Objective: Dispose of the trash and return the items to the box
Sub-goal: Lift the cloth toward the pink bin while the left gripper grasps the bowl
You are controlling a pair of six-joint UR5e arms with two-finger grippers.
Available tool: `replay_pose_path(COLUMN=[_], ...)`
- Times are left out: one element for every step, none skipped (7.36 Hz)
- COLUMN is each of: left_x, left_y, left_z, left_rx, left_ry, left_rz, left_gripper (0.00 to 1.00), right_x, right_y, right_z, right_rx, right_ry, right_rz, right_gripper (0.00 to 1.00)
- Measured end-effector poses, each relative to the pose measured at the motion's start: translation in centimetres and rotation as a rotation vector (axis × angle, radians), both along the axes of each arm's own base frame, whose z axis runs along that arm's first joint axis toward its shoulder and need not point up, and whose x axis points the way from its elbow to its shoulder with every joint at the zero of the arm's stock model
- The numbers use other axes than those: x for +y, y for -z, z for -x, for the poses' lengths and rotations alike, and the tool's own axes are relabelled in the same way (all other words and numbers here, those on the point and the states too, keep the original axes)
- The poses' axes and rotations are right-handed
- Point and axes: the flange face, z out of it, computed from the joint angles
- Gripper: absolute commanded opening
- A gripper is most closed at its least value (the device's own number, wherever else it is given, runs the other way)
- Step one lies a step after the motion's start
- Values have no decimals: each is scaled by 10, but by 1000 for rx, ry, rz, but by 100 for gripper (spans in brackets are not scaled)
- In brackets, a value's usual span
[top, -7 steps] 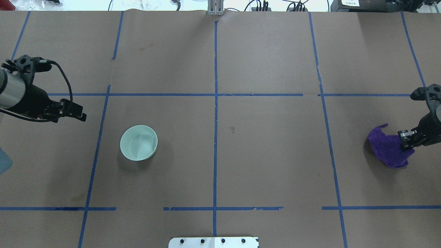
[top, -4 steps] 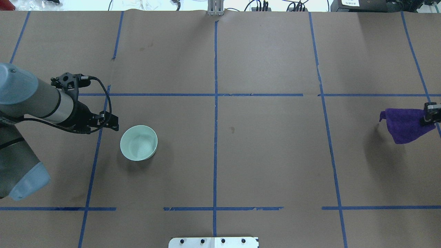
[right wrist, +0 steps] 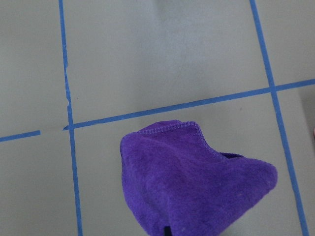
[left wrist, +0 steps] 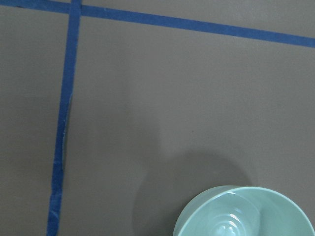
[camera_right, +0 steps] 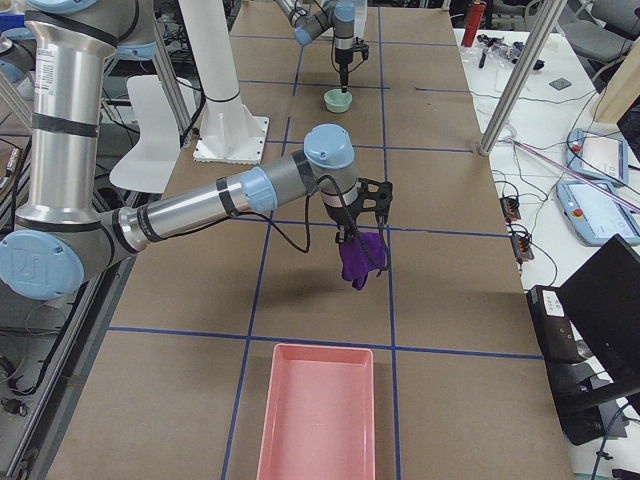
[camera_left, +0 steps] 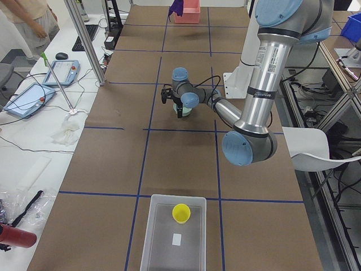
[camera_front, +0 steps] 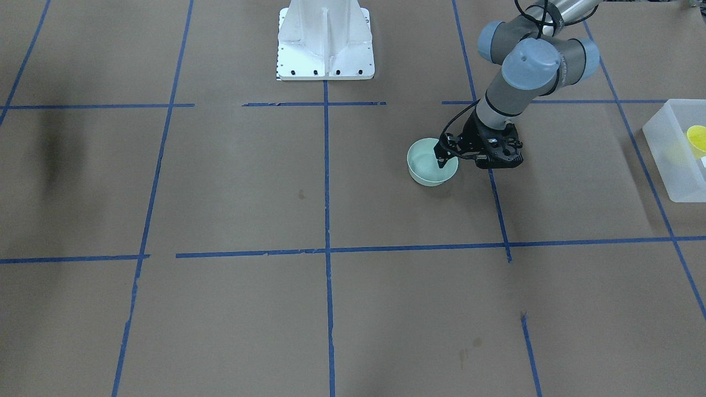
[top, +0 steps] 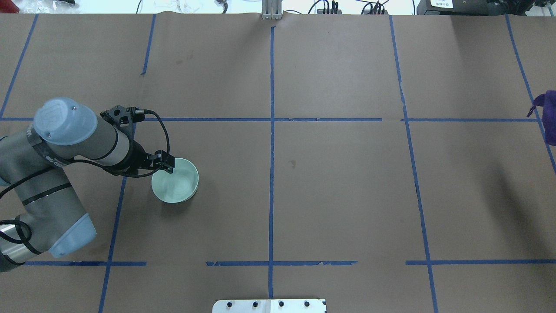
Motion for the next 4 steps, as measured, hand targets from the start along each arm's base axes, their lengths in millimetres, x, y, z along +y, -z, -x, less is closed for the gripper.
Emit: replay_pose_path(left_x=[5,7,8,8], left_y=[-1,-2,-4,-5], left_z=[-11,-17,-19,-20], left_rx=[-5,-8,-11,-14], left_ry=[-10,-15,-18,-18], left_rz=[5,9,11,12], left_gripper=[82,43,25,12], right_x=[2,7,14,20], right_y=[-11,-24,-39,-60], right_z=[-26,-54,-82,-108], right_rx=[22,52,85,125], right_ry=[-2,14,39,69], right_rz=[-19,-34,-48,-65], right_gripper=[0,0,0,0])
